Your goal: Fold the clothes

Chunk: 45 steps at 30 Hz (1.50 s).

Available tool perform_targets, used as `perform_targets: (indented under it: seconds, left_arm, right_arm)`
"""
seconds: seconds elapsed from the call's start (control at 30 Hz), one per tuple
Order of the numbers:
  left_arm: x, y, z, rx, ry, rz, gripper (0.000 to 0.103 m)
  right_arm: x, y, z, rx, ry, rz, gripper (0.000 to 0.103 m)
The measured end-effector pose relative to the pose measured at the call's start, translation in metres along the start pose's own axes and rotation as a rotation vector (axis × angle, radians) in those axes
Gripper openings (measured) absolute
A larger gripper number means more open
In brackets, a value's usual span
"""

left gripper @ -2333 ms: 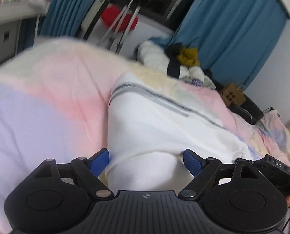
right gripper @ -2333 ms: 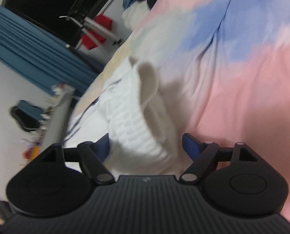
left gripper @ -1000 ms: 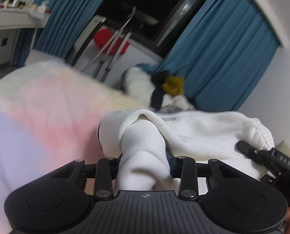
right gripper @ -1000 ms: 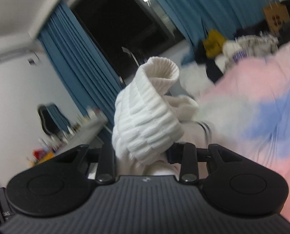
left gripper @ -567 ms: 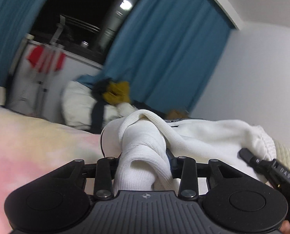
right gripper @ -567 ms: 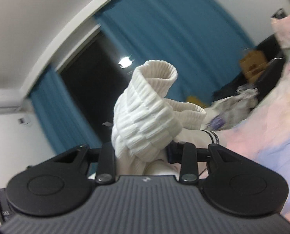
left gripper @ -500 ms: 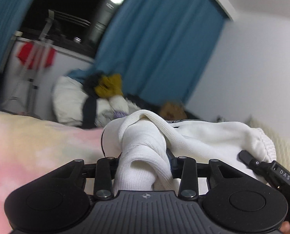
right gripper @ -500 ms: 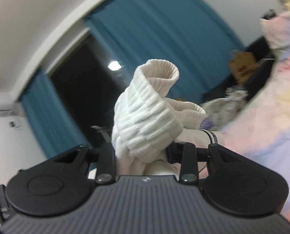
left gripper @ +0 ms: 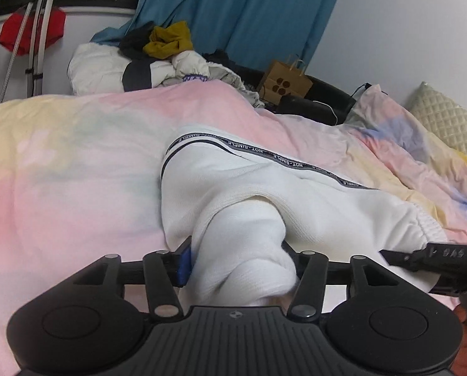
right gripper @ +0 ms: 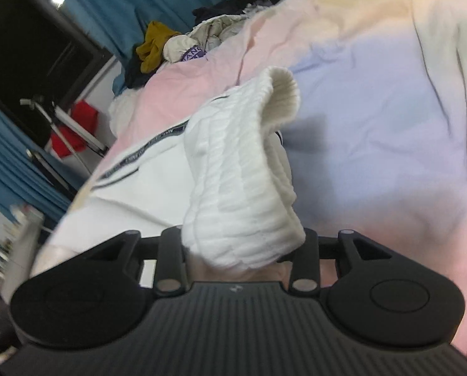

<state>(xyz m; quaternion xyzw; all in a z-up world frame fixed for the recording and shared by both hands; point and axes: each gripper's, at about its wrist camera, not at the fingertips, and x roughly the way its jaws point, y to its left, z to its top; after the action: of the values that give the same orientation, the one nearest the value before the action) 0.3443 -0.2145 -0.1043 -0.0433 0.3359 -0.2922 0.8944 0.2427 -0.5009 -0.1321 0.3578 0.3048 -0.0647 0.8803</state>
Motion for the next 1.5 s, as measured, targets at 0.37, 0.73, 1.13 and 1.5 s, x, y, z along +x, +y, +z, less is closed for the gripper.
perform_targets:
  seconds: [0.37, 0.73, 1.13, 1.5]
  left_arm:
    - [-0.149, -0.016, -0.002, 0.056, -0.020, 0.057, 0.087]
    - [-0.328, -0.042, -0.012, 0.030, -0.150, 0.045, 0.097]
    - [-0.424, -0.065, -0.070, 0.136, -0.264, 0.166, 0.103]
    - [-0.426, -0.043, -0.099, 0.100, -0.262, 0.210, 0.103]
  right_arm:
    - [-0.071, 0.044, -0.025, 0.000, -0.078, -0.135, 0.048]
    - [-0.195, 0.129, -0.080, -0.328, -0.278, -0.104, 0.048]
    - [-0.239, 0.143, -0.146, -0.431, -0.328, -0.060, 0.048]
    - [-0.218, 0.160, -0.169, -0.482, -0.392, -0.126, 0.068]
